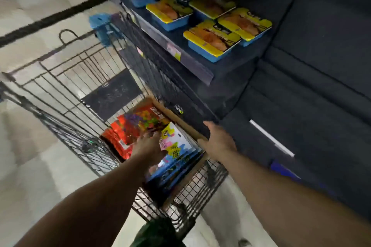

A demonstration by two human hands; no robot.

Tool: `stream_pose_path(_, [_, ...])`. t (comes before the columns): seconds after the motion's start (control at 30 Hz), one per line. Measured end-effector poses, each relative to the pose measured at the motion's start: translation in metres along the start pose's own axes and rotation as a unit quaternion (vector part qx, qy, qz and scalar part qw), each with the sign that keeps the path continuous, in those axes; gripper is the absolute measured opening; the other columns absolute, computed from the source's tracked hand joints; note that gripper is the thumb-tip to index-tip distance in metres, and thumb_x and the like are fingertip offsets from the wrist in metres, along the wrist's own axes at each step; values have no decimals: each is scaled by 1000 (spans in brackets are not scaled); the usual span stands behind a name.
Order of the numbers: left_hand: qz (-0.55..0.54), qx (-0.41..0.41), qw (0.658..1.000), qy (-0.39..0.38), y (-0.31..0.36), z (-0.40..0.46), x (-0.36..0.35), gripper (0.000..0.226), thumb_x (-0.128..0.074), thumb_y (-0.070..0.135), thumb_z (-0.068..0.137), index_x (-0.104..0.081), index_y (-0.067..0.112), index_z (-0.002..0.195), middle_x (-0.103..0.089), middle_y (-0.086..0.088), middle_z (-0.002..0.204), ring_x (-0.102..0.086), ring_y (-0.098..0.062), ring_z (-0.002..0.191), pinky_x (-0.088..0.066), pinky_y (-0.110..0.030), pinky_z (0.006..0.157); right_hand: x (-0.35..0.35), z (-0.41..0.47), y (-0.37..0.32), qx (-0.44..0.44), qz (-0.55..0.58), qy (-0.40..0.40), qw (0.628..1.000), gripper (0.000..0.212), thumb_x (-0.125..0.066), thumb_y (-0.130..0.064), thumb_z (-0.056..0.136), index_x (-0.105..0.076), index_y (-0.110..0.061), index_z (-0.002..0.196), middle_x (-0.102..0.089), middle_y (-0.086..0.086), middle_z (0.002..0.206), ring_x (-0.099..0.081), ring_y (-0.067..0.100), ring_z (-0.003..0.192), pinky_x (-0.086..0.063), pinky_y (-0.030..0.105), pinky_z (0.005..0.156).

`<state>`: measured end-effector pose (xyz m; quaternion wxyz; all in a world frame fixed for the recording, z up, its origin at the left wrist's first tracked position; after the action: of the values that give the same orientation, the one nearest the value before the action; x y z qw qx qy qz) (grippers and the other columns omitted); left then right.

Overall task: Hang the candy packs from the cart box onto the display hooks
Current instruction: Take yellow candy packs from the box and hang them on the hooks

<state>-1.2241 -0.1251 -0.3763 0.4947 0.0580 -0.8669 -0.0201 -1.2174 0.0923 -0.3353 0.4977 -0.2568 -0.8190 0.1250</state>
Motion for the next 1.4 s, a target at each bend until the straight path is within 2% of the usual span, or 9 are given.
stream_pose_path(0.17, [-20,-42,996,-78,-42,70,-10,86,-72,48,86,-28,27,157,-35,-12,158,-40,-40,139,-44,-48,108,-63,25,-18,-114,55,-43,991,61,-59,-32,97,-33,-23,151,-53,10,143,-58,32,119,-49,37,90])
stream_pose_path(0.47, [-101,-41,972,-208,-81,142,-81,84,-76,41,85,-37,10,153,-52,-22,144,-55,-39,127,-48,-38,100,-142,56,-9,-261,150,-54,952,66,-69,-37,89,-41,-25,147,-52,14,142,-55,31,124,-46,31,95])
stream_pose_path(0.63, [-188,-17,954,-234,-91,180,-138,121,-74,69,51,-29,24,155,-52,-15,146,-56,-36,127,-49,-52,104,-185,70,6,-315,211,-51,924,71,-74,-33,84,-41,-21,145,-59,9,135,-56,28,123,-47,31,97])
stream_pose_path(0.77, [-256,10,941,-221,-84,184,-163,135,-71,90,44,-14,39,155,-45,-10,152,-47,-41,135,-43,-57,108,-217,82,10,-371,365,-16,854,81,-78,-23,84,-32,-20,151,-56,9,137,-57,27,120,-47,39,103])
stream_pose_path(0.93, [-114,4,979,-169,-51,152,-119,68,-49,60,95,-37,17,147,-61,-19,135,-56,-40,126,-40,-44,103,-233,96,13,-444,487,139,739,91,-82,-18,73,-34,-22,150,-59,-2,124,-61,21,109,-52,38,98])
stream_pose_path(1.03, [-136,-15,985,-107,-51,174,-117,55,-54,47,97,-45,14,141,-58,-17,137,-53,-38,128,-42,-42,102,-236,101,15,-476,458,135,739,70,-77,-19,78,-45,-21,140,-63,4,120,-61,23,94,-50,31,78])
stream_pose_path(1.13, [-220,-13,962,-164,-47,196,-122,84,-68,50,88,-31,18,155,-44,-11,152,-45,-31,138,-40,-41,113,-239,107,19,-480,457,113,740,47,-73,-20,84,-55,-12,127,-60,5,101,-56,23,87,-44,28,72])
stream_pose_path(1.27, [-275,-20,936,-219,-50,216,-144,99,-66,84,52,-57,31,136,-69,5,123,-67,-19,109,-56,-39,96,-241,109,23,-479,477,81,733,55,-78,-32,82,-55,-13,128,-61,6,113,-58,24,95,-45,31,79])
stream_pose_path(1.4, [-248,-12,936,-250,-57,220,-157,94,-64,87,46,-64,35,125,-71,1,114,-69,-23,100,-59,-45,90,-239,107,20,-473,483,77,733,57,-76,-35,84,-53,-16,132,-58,4,110,-55,23,95,-42,31,76])
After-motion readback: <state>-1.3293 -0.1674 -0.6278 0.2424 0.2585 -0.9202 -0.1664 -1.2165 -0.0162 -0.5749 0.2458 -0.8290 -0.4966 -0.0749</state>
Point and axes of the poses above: each hand's wrist, its own z-axis towards the middle knuckle, its own x-axis out of the back of the hand, y = z × x, the point moved 2 cm from there along z, towards the middle knuckle
